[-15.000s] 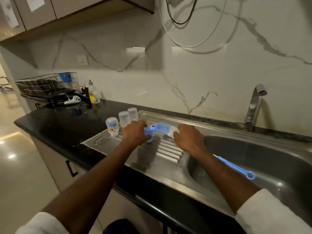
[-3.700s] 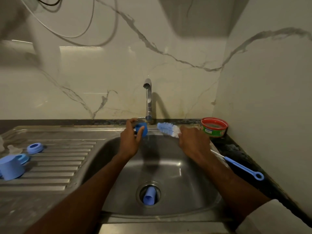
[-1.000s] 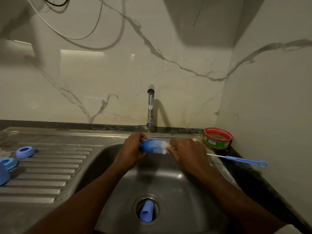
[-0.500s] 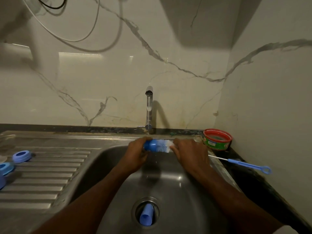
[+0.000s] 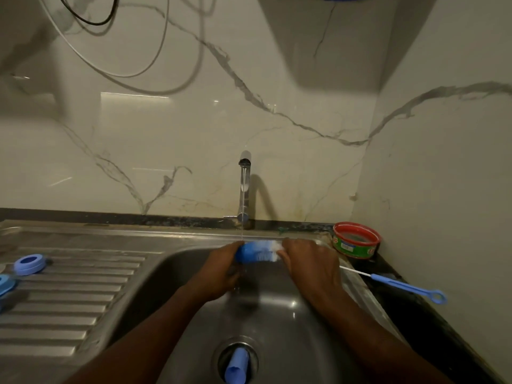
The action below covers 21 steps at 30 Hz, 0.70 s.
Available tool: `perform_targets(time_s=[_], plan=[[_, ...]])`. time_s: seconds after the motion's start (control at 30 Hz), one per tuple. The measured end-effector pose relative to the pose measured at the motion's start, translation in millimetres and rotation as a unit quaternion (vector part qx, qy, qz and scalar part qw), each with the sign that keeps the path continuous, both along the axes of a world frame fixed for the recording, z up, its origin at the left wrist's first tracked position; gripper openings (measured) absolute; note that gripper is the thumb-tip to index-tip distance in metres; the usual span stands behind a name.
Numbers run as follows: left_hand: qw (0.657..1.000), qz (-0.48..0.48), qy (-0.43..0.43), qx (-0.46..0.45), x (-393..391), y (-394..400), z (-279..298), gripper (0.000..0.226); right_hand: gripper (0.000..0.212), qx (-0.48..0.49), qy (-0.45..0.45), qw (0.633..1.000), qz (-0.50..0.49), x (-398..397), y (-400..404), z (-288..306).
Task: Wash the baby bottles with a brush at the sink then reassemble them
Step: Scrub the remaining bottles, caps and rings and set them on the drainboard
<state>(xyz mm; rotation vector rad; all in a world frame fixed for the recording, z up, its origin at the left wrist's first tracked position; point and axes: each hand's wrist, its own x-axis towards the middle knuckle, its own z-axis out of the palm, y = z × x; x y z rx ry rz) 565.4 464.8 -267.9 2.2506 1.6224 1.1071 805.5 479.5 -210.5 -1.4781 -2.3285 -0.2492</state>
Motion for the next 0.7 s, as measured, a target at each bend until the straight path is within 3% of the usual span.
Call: perform_targets(time_s=[0.1,0.2,0.3,0.47,0.6,0.7], plan=[[0.997,0.040,-0.032,0.063,-4.7,1.6,10.9,0.051,0.022,0.052,0.010,0.999,0.010,2.1,-9.6,1.0],[0.992,0.086,-0.016,0.091,-12.2,3.0,9.0,0.063,0.027,0.095,0.022,0.991,0.089,-4.2,-21.0,1.9],[0.992,0.110,0.000,0.067,-14.8,2.6,-0.1,0.075,0.030,0.078,0.008,0.988,0.131,-13.9,-25.0,3.0],[1.000,0.007,0.007,-0.022,1.8,-4.6,0.0,0.063,0.027,0.038,-0.002,0.998,0.050,-8.2,-6.9,-3.6],[0.999,0.028,-0.019,0.034,2.0,-1.1,5.2,0.059,0.024,0.047,0.011,0.999,-0.009,-0.9,-10.2,1.0],[0.991,0.057,-0.042,0.110,-7.0,3.9,9.5,0.055,0.024,0.049,0.028,0.997,0.049,-5.5,-19.0,2.9]])
